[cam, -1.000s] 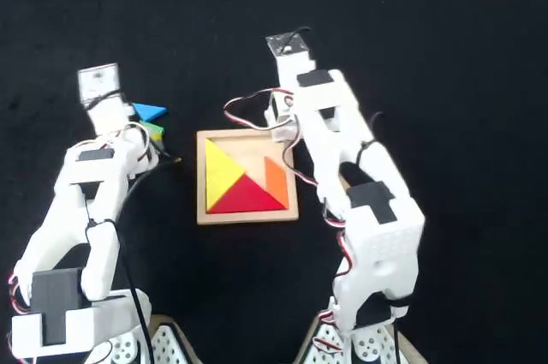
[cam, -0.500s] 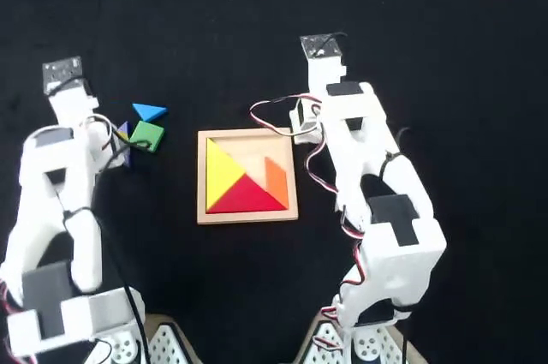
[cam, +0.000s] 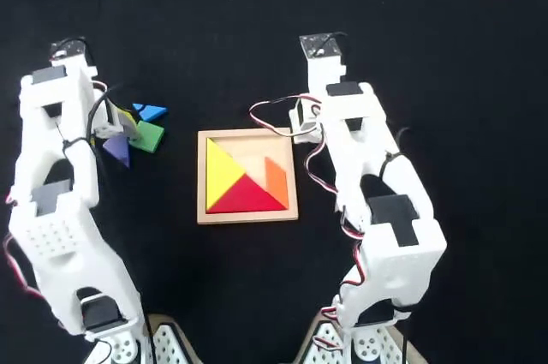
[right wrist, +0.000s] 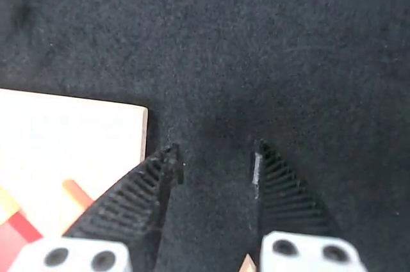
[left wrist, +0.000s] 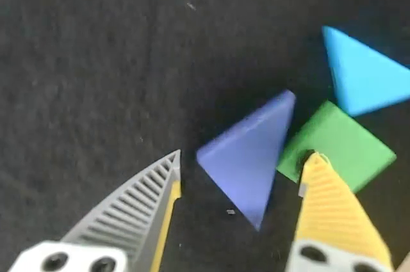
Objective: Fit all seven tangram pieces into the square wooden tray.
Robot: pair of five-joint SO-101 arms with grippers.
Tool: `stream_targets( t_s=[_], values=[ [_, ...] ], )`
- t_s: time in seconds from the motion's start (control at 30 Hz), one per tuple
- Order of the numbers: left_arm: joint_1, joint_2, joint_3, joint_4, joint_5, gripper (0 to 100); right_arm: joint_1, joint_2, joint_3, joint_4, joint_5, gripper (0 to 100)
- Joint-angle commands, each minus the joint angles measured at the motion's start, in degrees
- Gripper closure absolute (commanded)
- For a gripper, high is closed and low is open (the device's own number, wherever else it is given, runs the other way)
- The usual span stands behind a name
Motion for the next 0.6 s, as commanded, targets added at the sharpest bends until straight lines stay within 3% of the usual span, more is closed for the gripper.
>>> stream_targets(
  t_s=[0.0, 0.2, 0.57],
  values=[
    [-1.0, 3.7, -6.2, 0.2, 0.2, 70, 0.9, -3.4, 0.0, -0.9, 0.7, 81.9],
    [-1.8, 4.7, -6.3, -3.2, -3.8, 70, 0.7, -3.1, 0.0, -1.4, 2.8, 81.9],
    [-3.7, 5.2, -5.7, 0.7, -9.4, 70, 0.8, 0.3, -2.2, -1.8, 3.2, 81.9]
  ],
)
